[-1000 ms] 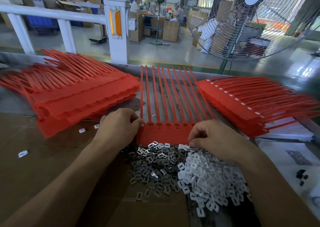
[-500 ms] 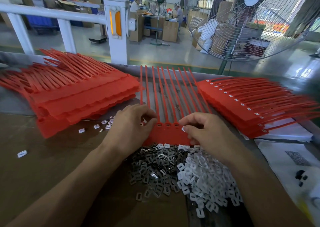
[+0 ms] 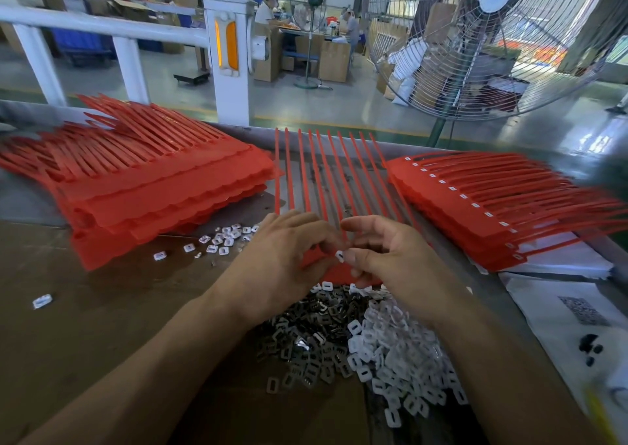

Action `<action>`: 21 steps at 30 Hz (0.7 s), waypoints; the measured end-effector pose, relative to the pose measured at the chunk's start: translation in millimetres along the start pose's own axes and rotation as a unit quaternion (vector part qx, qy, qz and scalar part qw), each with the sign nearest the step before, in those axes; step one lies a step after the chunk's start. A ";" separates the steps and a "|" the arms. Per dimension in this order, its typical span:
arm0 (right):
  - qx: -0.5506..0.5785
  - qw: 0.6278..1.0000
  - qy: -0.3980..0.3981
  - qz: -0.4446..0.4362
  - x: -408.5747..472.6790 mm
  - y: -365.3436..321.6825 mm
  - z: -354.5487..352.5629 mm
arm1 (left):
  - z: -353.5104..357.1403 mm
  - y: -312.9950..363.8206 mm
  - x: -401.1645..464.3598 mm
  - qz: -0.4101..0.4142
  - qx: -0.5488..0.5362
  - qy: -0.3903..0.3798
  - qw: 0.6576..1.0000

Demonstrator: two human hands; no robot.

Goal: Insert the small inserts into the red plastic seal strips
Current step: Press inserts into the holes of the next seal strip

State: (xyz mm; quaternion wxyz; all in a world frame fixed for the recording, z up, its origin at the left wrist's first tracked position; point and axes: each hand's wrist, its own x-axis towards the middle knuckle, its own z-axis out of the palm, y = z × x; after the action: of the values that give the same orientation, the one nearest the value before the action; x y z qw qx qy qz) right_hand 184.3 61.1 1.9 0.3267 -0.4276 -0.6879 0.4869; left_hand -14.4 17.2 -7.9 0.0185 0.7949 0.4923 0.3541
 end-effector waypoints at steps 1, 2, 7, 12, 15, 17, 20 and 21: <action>0.005 1.000 0.002 0.001 0.1 0.0 0.3 | 0.1 -0.2 -0.2 -0.001 0.002 0.003 1.000; 0.009 1.000 0.007 0.003 0.2 0.0 0.6 | 0.2 -0.3 -0.2 -0.004 0.001 0.007 1.000; 0.006 1.000 0.024 0.002 0.3 0.8 3.4 | 2.3 0.3 -0.8 -0.020 -0.001 0.007 1.000; -0.014 1.000 0.024 -0.005 -0.1 3.1 2.9 | 1.9 -2.3 -0.4 -0.023 0.010 0.011 1.000; -0.083 0.995 0.051 -0.018 -1.4 7.0 -0.5 | -1.5 -12.1 -0.4 -0.075 0.032 0.028 0.996; -0.129 0.989 0.072 -0.020 -1.7 9.4 -3.1 | -5.0 -22.4 -1.3 -0.119 0.045 0.039 0.991; -0.159 0.985 0.074 -0.006 -1.0 12.0 -5.4 | -8.6 -32.5 -2.8 -0.172 0.058 0.037 0.983; -0.166 0.984 0.071 -0.005 -0.6 12.7 -5.6 | -8.3 -33.7 -3.1 -0.182 0.058 0.032 0.981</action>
State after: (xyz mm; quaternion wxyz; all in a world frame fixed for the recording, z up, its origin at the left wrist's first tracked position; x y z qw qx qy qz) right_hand 192.9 64.8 -8.5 0.3016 -0.5059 -0.7365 0.3326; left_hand -46.0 29.4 -16.1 0.0204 0.6800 0.6487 0.3413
